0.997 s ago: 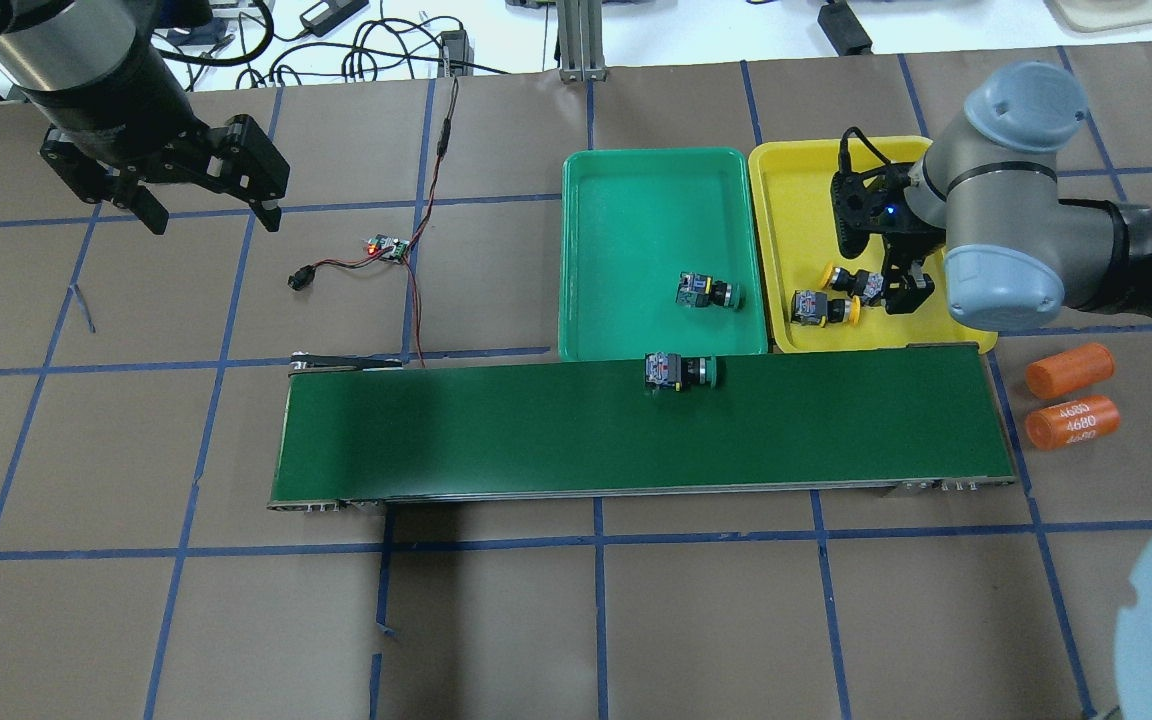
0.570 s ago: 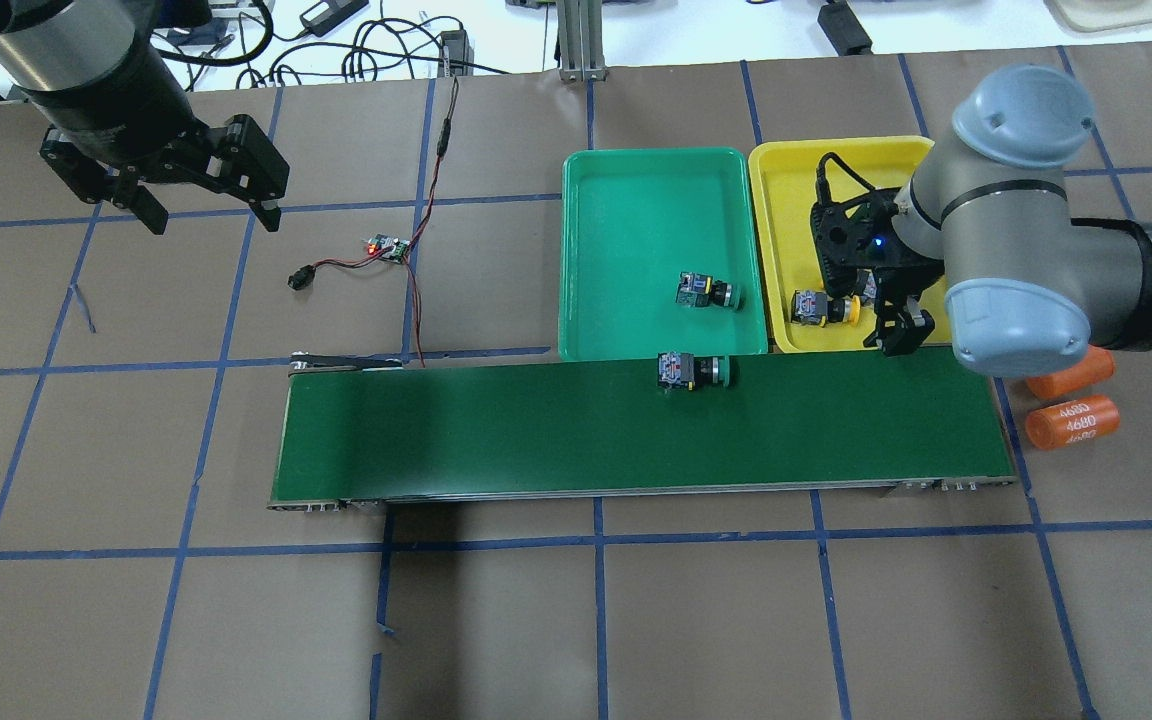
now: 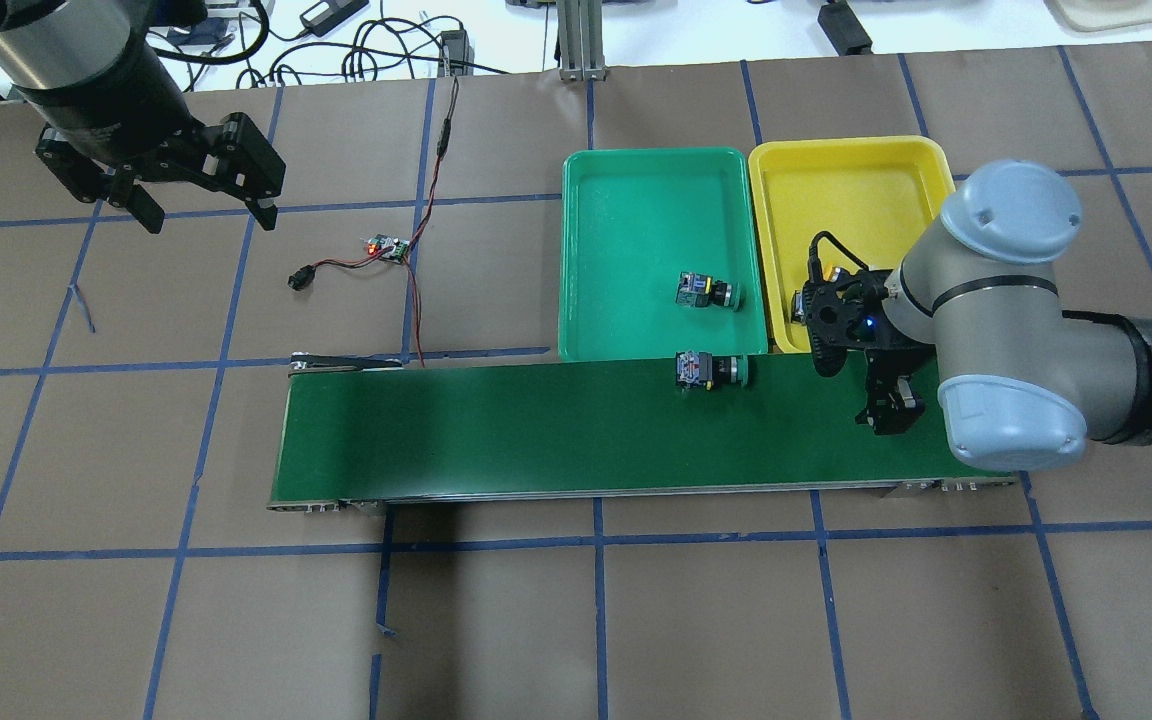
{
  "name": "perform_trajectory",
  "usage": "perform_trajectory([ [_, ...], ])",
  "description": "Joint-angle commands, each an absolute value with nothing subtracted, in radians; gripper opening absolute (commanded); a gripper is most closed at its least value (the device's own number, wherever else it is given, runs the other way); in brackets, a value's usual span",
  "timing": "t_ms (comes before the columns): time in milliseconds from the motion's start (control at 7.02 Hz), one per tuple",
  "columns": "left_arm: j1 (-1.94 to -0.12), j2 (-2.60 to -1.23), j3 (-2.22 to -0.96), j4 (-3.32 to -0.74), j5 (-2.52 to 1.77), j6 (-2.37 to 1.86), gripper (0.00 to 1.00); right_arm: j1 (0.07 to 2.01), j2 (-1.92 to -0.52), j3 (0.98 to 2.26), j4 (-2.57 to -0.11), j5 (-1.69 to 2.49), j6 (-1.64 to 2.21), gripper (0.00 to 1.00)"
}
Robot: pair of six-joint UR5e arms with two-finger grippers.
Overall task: Sort buttons by color to trays
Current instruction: 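Grasp a green-capped switch at the belt end with the right gripper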
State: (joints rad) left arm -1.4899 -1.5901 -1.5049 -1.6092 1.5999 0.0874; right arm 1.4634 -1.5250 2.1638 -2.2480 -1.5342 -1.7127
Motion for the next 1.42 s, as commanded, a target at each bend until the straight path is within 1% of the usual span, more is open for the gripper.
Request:
perform_trajectory([
  [0, -1.488, -1.591, -1.503, -1.609, 1.6, 0.087, 1.0, 1.463, -1.525, 2.168, -2.253, -1.536, -1.706, 1.0],
  [570, -1.489, -1.591, -1.505, -1.609, 1.6, 0.089, 1.0, 1.463, -1.526, 2.166, -2.255, -1.536, -1.695, 1.0],
  [997, -1.489, -1.591, -1.505, -1.609, 1.601, 0.089, 1.0, 1.471, -1.525, 2.166, -2.258, -1.536, -1.618, 1.0],
  [1282, -1.489, -1.591, -1.505, -1.609, 1.601, 0.092, 1.0, 1.518, -1.51, 2.164, -2.285, -1.536, -1.589, 1.0],
])
